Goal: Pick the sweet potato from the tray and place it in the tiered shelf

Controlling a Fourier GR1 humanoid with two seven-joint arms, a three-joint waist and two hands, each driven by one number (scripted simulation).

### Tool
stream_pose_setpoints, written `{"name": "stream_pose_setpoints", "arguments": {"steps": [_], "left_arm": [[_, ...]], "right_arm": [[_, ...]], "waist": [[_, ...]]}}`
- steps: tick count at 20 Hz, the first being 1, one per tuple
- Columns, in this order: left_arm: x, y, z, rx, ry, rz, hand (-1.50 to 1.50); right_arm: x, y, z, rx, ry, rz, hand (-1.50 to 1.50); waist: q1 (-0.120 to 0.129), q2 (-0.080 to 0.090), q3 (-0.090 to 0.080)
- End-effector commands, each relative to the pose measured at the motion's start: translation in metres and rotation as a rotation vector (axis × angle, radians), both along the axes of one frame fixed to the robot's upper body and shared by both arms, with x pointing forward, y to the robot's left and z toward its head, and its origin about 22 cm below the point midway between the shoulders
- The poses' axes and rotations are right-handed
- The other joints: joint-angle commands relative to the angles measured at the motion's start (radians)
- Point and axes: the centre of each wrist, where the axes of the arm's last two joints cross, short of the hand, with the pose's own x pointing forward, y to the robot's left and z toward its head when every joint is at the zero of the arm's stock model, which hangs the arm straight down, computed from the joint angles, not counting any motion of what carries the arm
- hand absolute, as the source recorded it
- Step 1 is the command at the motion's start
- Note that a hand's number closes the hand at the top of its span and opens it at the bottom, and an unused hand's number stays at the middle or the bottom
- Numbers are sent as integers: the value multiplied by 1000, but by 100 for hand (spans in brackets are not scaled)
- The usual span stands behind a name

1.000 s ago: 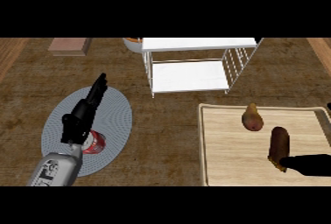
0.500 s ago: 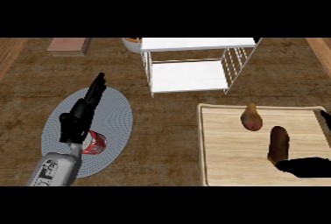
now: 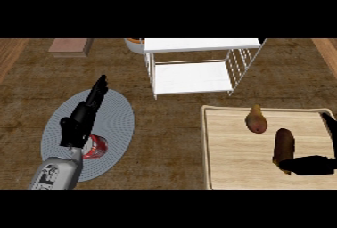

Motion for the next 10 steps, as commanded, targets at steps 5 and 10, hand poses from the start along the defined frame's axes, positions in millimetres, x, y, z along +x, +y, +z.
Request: {"name": "stream_pose_setpoints", "arguments": {"steps": [5,10], "left_arm": [[-17,-10,-8,-8,50,8,0],[-9,-6,-17,-7,34,-16,0]], "right_arm": [[-1,20,-38,17,67,-54,-150],[13,7,-29,35,67,-43,-150]], "waist": [[3,3,-4],[0,4,-4]]}}
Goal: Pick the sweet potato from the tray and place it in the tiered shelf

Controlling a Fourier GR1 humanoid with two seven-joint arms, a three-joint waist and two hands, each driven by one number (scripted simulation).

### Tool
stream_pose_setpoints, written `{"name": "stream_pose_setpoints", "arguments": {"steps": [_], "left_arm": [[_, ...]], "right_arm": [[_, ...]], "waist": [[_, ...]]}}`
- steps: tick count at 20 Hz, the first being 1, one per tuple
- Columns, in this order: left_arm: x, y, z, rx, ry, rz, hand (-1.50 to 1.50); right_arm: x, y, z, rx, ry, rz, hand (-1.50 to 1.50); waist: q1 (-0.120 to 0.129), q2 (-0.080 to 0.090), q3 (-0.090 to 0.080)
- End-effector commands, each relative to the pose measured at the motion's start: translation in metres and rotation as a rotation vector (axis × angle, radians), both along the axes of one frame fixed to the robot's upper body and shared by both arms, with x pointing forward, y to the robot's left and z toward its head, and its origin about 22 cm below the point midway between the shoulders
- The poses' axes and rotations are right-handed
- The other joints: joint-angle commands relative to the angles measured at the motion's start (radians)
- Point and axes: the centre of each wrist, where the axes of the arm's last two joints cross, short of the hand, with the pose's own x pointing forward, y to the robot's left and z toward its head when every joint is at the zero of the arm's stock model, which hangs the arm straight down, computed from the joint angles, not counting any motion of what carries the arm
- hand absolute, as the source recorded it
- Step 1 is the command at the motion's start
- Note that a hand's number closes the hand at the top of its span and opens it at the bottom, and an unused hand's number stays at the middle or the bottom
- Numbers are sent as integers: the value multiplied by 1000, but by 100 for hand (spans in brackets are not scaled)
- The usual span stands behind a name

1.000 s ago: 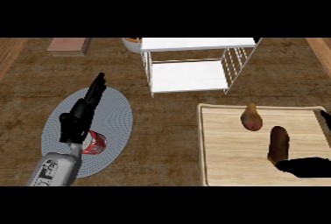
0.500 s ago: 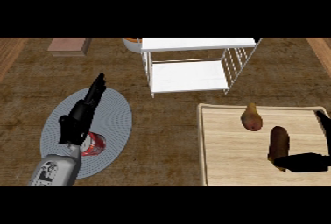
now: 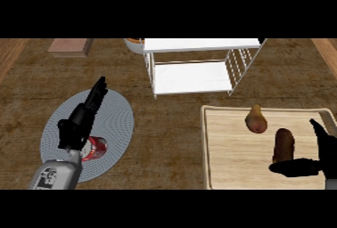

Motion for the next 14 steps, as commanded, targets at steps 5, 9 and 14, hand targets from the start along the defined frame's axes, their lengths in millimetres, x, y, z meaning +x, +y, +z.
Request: {"name": "stream_pose_setpoints", "arguments": {"steps": [5,9,14], "left_arm": [[-9,-3,-3,-11,15,14,0],[5,10,-7,11,34,10,0],[1,2,-19,-12,36,-3,0]], "right_arm": [[-4,-7,-21,17,61,-15,-150],[20,-9,-10,-9,96,51,150],[1,1,-18,-95,73,96,150]], "waist": [[-1,3,-3],[0,4,-3],[-2,3,-4]]}}
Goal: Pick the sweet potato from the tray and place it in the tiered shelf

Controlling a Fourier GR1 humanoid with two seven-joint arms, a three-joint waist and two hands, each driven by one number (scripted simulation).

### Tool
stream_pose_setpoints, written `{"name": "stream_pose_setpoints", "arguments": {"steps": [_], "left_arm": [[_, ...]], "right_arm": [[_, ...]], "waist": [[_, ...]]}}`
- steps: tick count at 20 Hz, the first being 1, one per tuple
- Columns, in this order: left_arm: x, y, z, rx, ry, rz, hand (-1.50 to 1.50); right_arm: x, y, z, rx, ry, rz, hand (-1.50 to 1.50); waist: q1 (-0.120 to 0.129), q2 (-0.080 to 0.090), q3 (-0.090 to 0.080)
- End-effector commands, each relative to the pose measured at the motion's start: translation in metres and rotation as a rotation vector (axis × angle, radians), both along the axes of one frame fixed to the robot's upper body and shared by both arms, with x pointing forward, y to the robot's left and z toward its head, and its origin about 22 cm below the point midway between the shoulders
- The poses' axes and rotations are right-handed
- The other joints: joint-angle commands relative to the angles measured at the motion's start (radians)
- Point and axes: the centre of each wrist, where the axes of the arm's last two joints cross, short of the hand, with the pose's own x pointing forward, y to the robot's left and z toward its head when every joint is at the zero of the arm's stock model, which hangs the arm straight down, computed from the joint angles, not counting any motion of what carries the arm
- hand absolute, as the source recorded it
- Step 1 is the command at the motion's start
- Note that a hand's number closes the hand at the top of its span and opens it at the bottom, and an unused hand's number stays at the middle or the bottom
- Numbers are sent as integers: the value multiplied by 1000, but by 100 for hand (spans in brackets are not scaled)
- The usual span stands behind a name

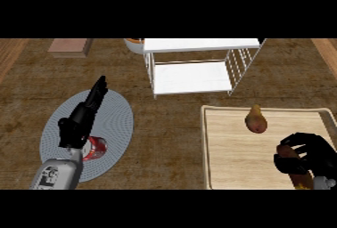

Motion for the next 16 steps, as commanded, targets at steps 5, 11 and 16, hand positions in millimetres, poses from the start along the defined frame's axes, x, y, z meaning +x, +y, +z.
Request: {"name": "stream_pose_setpoints", "arguments": {"steps": [5,11,16], "left_arm": [[5,-3,-1,4,23,-28,0],[5,-25,-2,-4,19,-98,0],[9,-19,-2,8,18,-84,0]], "right_arm": [[-5,122,19,-44,-122,336,150],[-16,242,28,-67,-211,647,150],[-29,275,37,59,-378,637,150]], "waist": [[42,7,-8],[114,13,-8],[83,10,-5]]}}
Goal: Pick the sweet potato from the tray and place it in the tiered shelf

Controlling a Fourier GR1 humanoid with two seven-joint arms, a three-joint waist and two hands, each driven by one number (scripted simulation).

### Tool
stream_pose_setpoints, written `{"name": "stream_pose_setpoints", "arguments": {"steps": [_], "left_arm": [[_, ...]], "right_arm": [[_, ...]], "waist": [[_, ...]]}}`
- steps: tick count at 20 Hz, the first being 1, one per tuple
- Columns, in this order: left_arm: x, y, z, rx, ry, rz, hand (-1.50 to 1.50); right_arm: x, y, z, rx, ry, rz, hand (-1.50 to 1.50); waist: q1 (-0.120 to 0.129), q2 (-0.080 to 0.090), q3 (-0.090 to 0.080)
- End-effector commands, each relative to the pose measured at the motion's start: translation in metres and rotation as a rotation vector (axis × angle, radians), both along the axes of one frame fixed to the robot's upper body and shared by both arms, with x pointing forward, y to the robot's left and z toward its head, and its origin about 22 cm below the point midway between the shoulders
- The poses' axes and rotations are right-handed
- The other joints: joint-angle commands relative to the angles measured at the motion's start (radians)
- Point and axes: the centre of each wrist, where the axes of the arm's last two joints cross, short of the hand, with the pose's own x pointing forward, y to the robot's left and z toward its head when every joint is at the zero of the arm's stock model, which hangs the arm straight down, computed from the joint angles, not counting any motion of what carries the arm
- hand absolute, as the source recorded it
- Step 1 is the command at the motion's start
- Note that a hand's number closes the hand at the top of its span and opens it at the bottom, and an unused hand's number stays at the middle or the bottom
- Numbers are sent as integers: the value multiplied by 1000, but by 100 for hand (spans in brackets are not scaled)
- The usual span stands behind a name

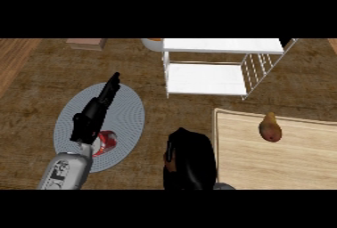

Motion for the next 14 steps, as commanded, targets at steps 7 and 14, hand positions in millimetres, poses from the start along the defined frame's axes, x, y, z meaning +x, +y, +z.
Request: {"name": "stream_pose_setpoints", "arguments": {"steps": [7,14], "left_arm": [[0,3,-12,-3,49,17,0],[-9,8,-22,-4,66,49,0]], "right_arm": [[-28,48,54,303,-288,-28,150],[-10,52,92,272,-433,-157,150]], "waist": [[-32,-14,-3],[-59,-22,-4]]}}
